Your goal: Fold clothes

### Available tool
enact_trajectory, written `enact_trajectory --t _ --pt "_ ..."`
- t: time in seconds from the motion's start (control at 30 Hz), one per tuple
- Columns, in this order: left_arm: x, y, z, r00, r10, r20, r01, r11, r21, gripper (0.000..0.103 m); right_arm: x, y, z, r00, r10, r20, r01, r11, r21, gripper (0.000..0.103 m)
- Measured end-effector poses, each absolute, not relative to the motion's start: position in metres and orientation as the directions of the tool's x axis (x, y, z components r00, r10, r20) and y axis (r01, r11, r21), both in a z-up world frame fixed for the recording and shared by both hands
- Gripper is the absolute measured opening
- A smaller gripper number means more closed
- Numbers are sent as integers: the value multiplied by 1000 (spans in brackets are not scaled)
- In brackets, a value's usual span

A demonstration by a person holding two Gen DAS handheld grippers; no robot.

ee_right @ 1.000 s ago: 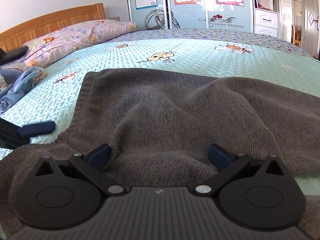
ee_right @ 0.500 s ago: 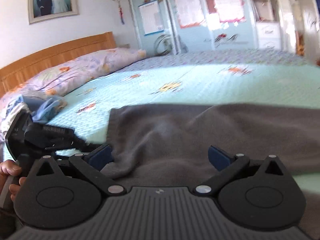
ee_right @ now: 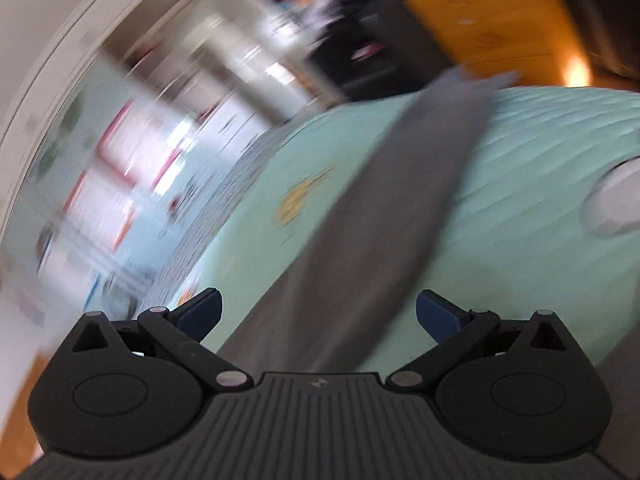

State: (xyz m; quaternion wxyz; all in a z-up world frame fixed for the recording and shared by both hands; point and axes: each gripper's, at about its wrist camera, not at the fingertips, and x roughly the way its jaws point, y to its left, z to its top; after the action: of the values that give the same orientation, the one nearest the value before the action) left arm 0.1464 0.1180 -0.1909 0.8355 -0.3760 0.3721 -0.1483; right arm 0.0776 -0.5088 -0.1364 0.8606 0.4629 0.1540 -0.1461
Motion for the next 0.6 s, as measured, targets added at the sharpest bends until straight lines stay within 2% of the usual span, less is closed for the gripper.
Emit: enact_trajectory --t 0.17,0.37,0.6 --pt "144 112 -180 685 -480 -548 -38 728 -685 2 83 -573 -162 937 -127 -326 350 312 883 103" --pt "132 114 -176 692 -437 -574 -53 763 -644 2 114 -600 -167 941 -133 -311 337 290 896 103" --pt "129 110 -171 698 -396 -597 -54 802 -595 2 114 -620 -154 943 -47 -329 324 361 875 103"
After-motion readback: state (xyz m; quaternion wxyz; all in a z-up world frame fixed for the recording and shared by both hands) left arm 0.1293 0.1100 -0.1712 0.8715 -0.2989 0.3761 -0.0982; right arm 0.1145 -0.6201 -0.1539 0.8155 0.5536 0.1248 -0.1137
